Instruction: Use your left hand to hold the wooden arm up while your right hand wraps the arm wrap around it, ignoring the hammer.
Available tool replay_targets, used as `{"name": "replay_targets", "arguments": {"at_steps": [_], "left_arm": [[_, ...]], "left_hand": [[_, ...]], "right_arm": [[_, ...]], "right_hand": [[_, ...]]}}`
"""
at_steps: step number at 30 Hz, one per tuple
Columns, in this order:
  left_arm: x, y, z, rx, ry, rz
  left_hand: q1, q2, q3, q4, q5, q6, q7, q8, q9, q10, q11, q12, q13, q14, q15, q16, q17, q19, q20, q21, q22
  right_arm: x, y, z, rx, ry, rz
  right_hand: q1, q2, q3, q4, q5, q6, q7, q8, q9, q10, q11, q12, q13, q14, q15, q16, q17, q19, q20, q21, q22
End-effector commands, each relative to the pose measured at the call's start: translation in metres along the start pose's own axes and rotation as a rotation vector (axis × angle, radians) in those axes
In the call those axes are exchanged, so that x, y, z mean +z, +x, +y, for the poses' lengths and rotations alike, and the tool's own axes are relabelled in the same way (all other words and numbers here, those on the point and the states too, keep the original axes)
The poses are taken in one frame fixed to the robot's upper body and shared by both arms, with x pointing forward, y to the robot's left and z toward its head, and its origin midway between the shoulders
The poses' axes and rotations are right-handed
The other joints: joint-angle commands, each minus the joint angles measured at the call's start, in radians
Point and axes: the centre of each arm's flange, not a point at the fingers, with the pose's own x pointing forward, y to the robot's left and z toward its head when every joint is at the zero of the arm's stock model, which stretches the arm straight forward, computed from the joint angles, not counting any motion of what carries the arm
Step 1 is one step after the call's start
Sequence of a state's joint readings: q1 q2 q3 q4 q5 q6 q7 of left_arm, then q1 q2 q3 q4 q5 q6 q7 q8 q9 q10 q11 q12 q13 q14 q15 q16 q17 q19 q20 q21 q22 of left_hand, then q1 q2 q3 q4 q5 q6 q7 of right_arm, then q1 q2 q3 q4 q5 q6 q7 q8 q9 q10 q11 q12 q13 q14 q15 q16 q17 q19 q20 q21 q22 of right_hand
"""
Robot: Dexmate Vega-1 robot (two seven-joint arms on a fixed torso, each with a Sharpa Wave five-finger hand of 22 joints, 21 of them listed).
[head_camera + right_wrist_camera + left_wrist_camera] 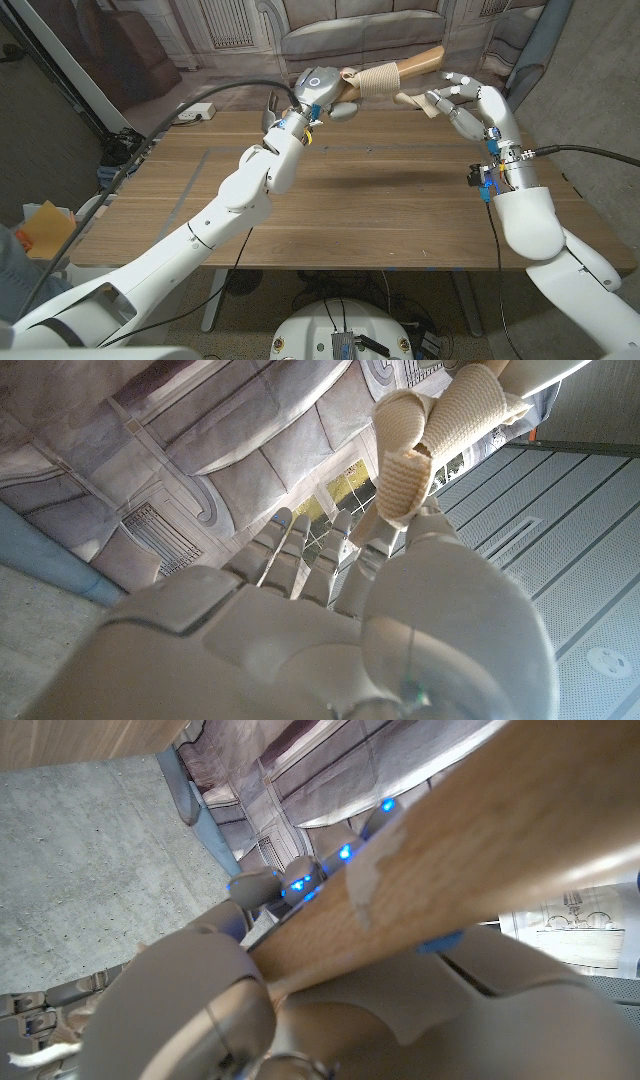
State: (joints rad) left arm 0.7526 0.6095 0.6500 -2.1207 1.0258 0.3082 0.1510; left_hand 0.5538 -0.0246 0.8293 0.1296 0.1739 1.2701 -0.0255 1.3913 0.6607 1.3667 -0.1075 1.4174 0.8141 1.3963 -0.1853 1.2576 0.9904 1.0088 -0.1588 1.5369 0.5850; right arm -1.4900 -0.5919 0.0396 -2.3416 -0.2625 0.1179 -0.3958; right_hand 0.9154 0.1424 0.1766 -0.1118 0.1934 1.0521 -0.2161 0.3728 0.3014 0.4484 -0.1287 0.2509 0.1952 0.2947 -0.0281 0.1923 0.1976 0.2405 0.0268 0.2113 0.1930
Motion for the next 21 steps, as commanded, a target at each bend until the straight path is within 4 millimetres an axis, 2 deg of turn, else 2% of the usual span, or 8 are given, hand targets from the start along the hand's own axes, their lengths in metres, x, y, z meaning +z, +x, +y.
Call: {"name": "replay_targets", "arguments": {"at_steps": [1, 10, 12, 21], "left_arm": [[-0.003, -0.006, 0.0, -0.001, 0.0, -0.019], [-0.003, -0.003, -0.002, 0.002, -0.011, -0.016], [-0.003, -0.004, -0.003, 0.001, -0.011, -0.012], [-0.002, -0.004, -0.003, 0.002, 0.001, -0.014]], "left_hand": [[0.005, 0.005, -0.001, 0.001, 0.0, 0.008, 0.004, -0.001, -0.004, 0.01, -0.001, 0.001, 0.0, 0.003, -0.004, 0.126, 0.058, 0.005, -0.05, 0.0, -0.005], [0.005, 0.005, -0.001, 0.002, 0.0, -0.001, 0.004, 0.01, 0.021, 0.009, -0.002, 0.005, 0.005, 0.007, -0.004, 0.13, 0.063, -0.001, -0.049, 0.002, 0.003], [0.005, 0.006, -0.001, 0.002, 0.0, 0.005, 0.004, 0.0, 0.003, 0.009, -0.002, 0.005, 0.005, 0.006, -0.004, 0.129, 0.061, 0.004, -0.05, 0.0, -0.003], [0.007, 0.005, -0.002, 0.001, 0.0, 0.005, 0.003, 0.002, 0.008, 0.009, 0.0, 0.007, 0.007, 0.007, -0.004, 0.131, 0.063, 0.0, -0.049, 0.005, 0.006]], "right_arm": [[0.006, -0.007, 0.009, -0.028, 0.0, 0.017], [0.001, -0.009, 0.008, -0.034, 0.003, 0.029], [-0.002, -0.006, 0.01, -0.028, 0.011, 0.027], [-0.004, -0.004, 0.013, -0.029, 0.02, 0.02]], "right_hand": [[0.002, -0.008, 0.002, -0.004, 0.001, 0.003, -0.006, -0.006, 0.0, -0.002, -0.002, -0.001, 0.003, 0.001, 0.006, 0.003, 0.002, 0.003, 0.009, 0.008, 0.003], [0.001, -0.008, 0.001, -0.004, 0.001, 0.004, -0.006, -0.007, -0.003, -0.003, -0.002, -0.001, 0.003, 0.004, 0.005, 0.005, 0.001, 0.004, 0.013, 0.008, 0.003], [0.0, -0.008, 0.001, -0.003, 0.001, 0.004, -0.006, -0.007, -0.003, -0.002, -0.003, -0.001, 0.003, 0.004, 0.005, 0.005, 0.001, 0.004, 0.013, 0.008, 0.003], [0.001, -0.007, 0.001, -0.004, 0.001, 0.006, -0.006, -0.007, -0.004, -0.001, -0.004, -0.001, 0.003, 0.006, 0.002, 0.005, 0.001, 0.004, 0.014, 0.008, 0.003]]}}
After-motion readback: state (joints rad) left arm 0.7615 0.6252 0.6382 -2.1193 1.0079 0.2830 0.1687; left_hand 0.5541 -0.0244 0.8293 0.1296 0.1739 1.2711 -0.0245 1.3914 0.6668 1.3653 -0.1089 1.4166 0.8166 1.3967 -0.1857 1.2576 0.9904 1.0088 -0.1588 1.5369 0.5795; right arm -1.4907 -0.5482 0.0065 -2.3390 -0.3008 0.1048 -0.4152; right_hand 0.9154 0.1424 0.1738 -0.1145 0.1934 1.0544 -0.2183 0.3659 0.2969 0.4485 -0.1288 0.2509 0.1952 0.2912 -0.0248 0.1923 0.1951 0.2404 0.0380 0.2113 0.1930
